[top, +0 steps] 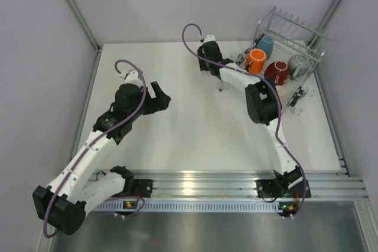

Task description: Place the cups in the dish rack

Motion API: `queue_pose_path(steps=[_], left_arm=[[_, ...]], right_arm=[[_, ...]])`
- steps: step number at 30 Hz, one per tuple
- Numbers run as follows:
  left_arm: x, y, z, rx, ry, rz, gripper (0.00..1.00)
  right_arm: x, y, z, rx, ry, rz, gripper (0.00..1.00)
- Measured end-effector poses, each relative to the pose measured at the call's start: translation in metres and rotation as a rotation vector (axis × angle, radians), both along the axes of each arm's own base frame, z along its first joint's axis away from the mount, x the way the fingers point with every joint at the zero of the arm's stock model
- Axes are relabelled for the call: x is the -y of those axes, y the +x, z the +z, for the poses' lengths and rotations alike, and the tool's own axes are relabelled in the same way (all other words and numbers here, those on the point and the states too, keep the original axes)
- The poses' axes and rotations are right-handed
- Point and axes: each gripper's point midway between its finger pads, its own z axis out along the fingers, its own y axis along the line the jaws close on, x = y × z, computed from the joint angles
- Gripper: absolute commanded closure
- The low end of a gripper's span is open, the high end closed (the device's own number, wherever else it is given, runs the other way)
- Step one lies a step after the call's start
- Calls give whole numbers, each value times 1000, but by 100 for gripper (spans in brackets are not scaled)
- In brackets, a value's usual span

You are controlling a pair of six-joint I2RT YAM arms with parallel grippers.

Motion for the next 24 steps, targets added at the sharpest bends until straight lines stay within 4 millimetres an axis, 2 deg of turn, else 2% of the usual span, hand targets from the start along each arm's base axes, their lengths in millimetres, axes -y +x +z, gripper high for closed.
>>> queue_pose_path(steps=[8, 14, 20, 24], left_arm=[[0, 0, 0, -1, 0, 0, 7], [0, 0, 0, -1, 0, 0, 7], [0, 0, 1, 0, 1, 2, 7], [-5, 2, 1, 5, 12, 27, 8]], right_arm=[[-2, 15, 16, 57, -5, -37, 61], [1, 18, 12, 61, -20, -59, 64], [3, 18, 7, 52, -30, -65, 76], [3, 18, 7, 54, -36, -59, 89]])
